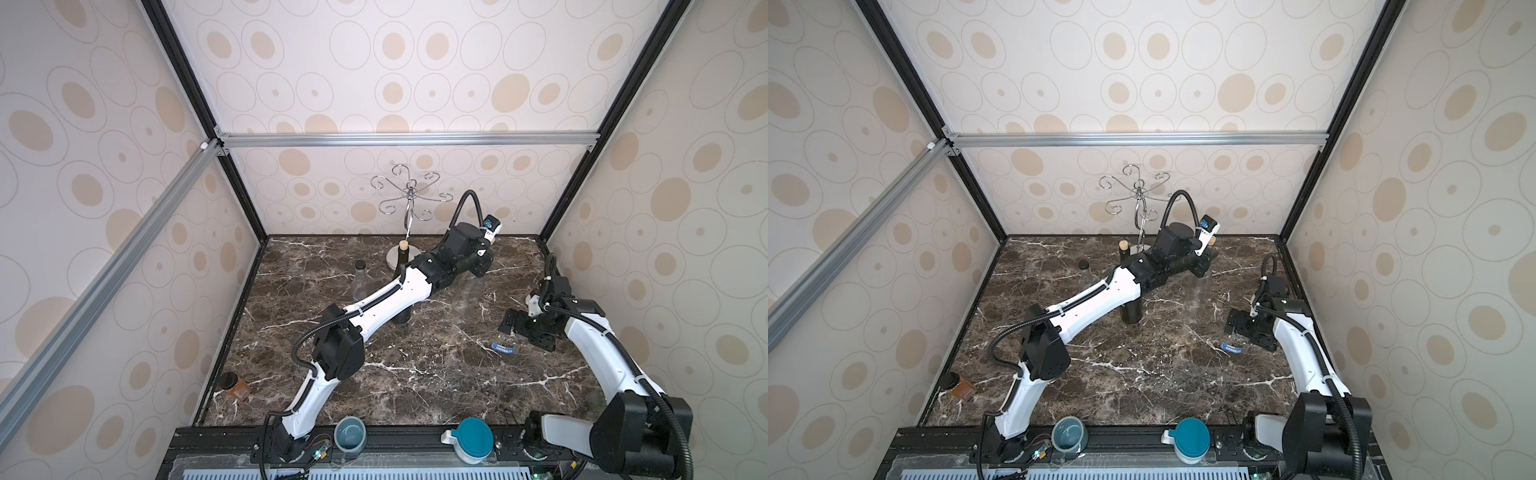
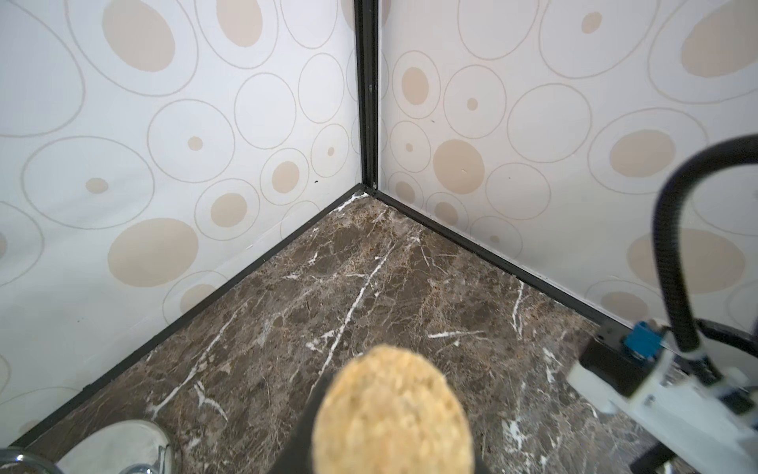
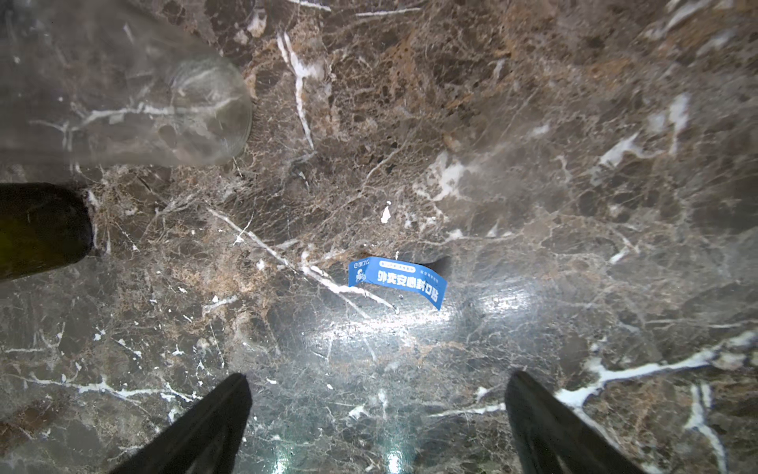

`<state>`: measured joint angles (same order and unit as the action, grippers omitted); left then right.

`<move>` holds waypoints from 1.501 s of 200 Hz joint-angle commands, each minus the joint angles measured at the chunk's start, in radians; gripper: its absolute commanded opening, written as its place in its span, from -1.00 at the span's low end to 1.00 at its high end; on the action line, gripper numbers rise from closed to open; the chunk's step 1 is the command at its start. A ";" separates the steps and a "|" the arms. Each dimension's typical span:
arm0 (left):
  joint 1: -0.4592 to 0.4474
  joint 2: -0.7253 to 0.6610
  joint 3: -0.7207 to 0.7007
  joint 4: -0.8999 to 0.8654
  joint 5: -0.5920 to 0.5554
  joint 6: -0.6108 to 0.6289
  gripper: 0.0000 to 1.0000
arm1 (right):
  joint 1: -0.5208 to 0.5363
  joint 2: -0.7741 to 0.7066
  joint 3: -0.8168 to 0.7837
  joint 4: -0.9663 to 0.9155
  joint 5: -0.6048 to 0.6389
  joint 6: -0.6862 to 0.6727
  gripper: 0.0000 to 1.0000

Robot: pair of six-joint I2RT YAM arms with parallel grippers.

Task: Remove the label from the bottle
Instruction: Place the bottle at the center of the board.

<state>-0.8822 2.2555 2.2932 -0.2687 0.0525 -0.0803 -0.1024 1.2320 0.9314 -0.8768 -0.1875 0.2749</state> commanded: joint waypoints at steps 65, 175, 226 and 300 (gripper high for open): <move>0.070 0.112 0.261 0.016 -0.006 -0.012 -0.81 | -0.011 -0.023 0.004 -0.027 -0.016 -0.036 1.00; 0.072 0.101 0.252 0.003 -0.014 -0.007 0.68 | -0.016 -0.022 0.015 -0.025 -0.039 -0.049 0.99; 0.069 0.033 0.252 -0.003 -0.013 -0.025 1.00 | -0.016 -0.044 0.051 -0.041 -0.064 -0.077 0.99; 0.060 -0.109 0.228 -0.096 -0.081 -0.041 1.00 | -0.014 -0.111 0.123 -0.047 -0.186 -0.115 0.94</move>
<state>-0.8154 2.2246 2.4992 -0.3317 0.0017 -0.1104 -0.1127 1.1606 1.0180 -0.8986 -0.3176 0.1898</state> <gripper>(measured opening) 0.999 0.969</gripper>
